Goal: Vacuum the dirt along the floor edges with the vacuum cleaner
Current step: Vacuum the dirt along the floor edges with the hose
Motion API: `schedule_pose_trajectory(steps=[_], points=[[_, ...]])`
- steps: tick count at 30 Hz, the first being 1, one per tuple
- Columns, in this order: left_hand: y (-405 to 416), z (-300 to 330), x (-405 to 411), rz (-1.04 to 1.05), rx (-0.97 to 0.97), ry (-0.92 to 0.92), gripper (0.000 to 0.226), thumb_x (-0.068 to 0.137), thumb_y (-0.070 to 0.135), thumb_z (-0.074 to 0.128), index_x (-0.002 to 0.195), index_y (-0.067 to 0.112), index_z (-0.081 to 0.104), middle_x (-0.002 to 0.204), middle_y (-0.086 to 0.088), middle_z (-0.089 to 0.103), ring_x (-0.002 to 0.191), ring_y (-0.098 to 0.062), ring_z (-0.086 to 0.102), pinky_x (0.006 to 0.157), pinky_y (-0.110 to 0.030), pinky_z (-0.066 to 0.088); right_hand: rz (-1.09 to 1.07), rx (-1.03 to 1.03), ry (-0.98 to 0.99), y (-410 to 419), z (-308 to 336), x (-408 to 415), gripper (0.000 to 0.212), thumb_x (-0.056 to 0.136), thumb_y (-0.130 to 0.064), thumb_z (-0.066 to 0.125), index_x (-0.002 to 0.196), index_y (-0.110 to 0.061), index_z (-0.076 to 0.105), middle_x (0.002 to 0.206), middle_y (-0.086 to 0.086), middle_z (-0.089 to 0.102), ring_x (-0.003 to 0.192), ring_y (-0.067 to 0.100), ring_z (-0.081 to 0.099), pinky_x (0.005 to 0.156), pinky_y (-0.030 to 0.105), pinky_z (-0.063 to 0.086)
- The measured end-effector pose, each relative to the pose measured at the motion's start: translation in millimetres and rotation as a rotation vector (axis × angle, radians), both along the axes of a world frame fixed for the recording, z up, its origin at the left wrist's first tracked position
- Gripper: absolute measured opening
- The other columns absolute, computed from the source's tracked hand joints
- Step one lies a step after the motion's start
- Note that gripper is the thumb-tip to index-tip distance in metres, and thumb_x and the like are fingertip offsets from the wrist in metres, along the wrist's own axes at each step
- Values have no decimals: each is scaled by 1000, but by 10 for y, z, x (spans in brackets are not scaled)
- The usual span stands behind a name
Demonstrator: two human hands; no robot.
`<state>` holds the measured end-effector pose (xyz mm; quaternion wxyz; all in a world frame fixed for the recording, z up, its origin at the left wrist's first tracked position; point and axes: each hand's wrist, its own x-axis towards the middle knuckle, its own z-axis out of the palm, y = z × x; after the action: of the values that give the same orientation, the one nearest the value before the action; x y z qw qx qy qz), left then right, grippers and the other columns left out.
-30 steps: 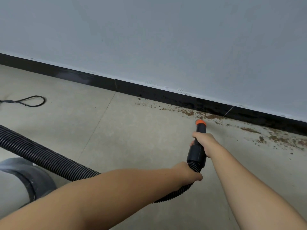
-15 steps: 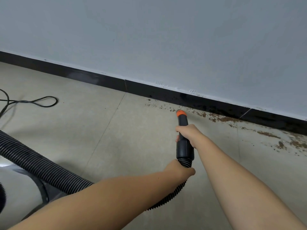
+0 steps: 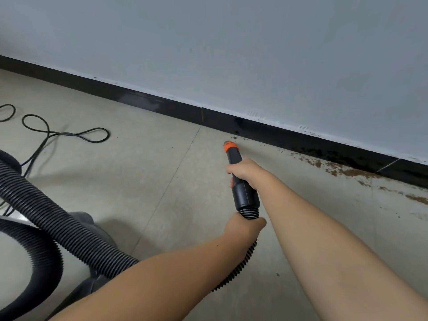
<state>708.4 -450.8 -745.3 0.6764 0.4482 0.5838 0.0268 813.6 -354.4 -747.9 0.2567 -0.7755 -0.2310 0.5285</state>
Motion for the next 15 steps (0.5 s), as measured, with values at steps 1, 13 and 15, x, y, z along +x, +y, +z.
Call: schedule_pose_trajectory(steps=[1, 13, 15], points=[[26, 2, 6, 7, 2, 4, 17, 82, 18, 63, 91, 10, 50, 71, -6, 51, 51, -17, 47, 50, -22, 41, -3, 3, 3, 31, -1, 3, 33, 78, -13, 56, 108, -4, 45, 49, 7, 66, 65, 28, 65, 76, 40, 55], [-352, 81, 400, -332, 20, 27, 14, 81, 13, 60, 80, 15, 46, 71, -4, 48, 60, -18, 47, 63, -29, 43, -241, -22, 21, -730, 83, 661, 30, 83, -10, 57, 111, -1, 49, 56, 11, 64, 44, 19, 61, 47, 23, 47], [-478, 91, 483, -379, 21, 27, 15, 80, 14, 61, 80, 16, 46, 72, -3, 48, 63, -19, 47, 64, -29, 44, -289, -28, 25, -915, 98, 766, 30, 84, -9, 57, 112, 0, 50, 60, 12, 63, 40, 18, 60, 43, 21, 45]])
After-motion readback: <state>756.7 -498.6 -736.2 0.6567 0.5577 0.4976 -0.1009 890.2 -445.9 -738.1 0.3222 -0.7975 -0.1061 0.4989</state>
